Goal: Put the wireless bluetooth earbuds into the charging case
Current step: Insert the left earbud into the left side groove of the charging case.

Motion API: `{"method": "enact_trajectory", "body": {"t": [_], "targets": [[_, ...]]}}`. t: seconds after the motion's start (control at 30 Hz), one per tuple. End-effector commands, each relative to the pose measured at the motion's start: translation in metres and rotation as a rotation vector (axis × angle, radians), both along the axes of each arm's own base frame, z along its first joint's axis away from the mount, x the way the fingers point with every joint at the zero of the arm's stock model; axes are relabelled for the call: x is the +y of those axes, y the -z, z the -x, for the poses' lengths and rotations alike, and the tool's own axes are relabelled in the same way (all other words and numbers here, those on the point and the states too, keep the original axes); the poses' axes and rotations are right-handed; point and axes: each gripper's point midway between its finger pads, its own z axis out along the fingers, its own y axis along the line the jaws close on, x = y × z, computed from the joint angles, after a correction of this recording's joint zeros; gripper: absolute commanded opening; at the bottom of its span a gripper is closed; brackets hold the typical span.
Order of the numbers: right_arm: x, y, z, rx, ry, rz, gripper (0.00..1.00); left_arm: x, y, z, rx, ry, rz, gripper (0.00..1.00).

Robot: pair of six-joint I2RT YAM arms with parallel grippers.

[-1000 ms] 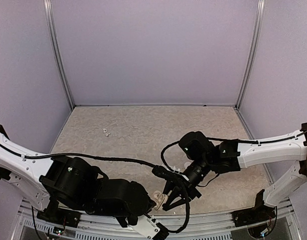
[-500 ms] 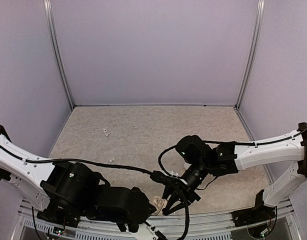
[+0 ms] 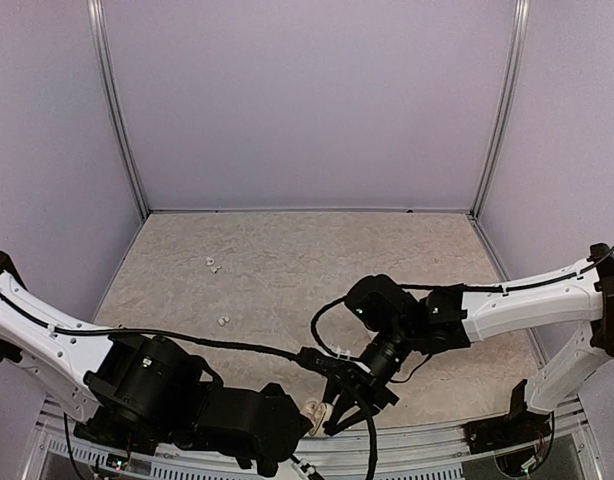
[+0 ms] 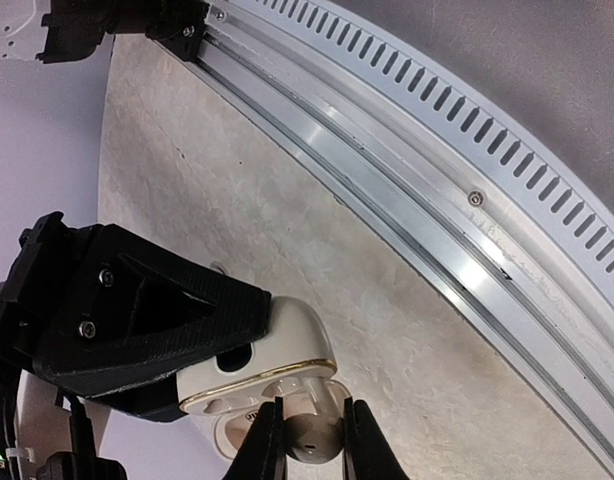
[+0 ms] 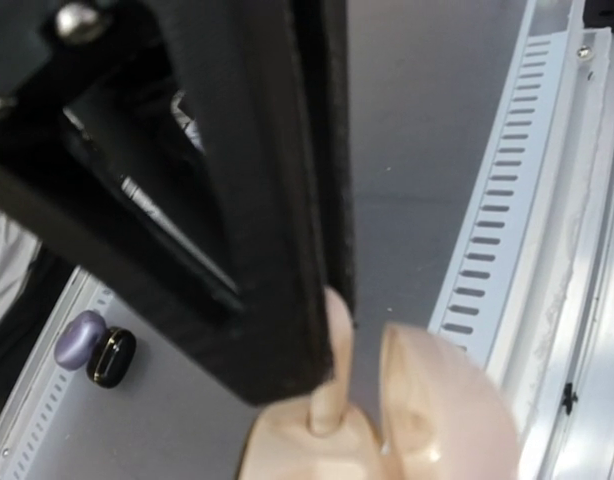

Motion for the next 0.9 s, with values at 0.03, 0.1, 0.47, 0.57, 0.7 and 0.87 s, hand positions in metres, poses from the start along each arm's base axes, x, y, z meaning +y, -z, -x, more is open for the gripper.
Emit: {"method": "enact_trajectory", "body": {"t": [0.03,0.1,0.47,0.57,0.7,0.87], "targets": [[0.012,-0.03,0.008,0.015,-0.064,-0.109,0.0,-0.007,0.003,0.002,-0.026,0.026,0.02,0.15],[0.013,-0.03,0.009,0.021,-0.068,-0.107,0.0,-0.006,0.003,0.002,-0.035,0.034,0.022,0.15],[0.018,-0.028,0.017,0.035,-0.098,-0.104,0.0,-0.006,0.0,0.004,-0.07,0.064,0.034,0.17],[0.018,-0.03,0.017,0.027,-0.097,-0.112,0.0,-0.008,-0.003,-0.001,-0.094,0.047,0.051,0.18],[0.016,-0.031,0.017,0.023,-0.094,-0.115,0.0,-0.008,-0.005,-0.006,-0.122,0.027,0.057,0.22],[0.016,-0.031,0.017,0.018,-0.092,-0.115,0.0,-0.005,-0.007,-0.012,-0.151,0.009,0.057,0.26]]}}
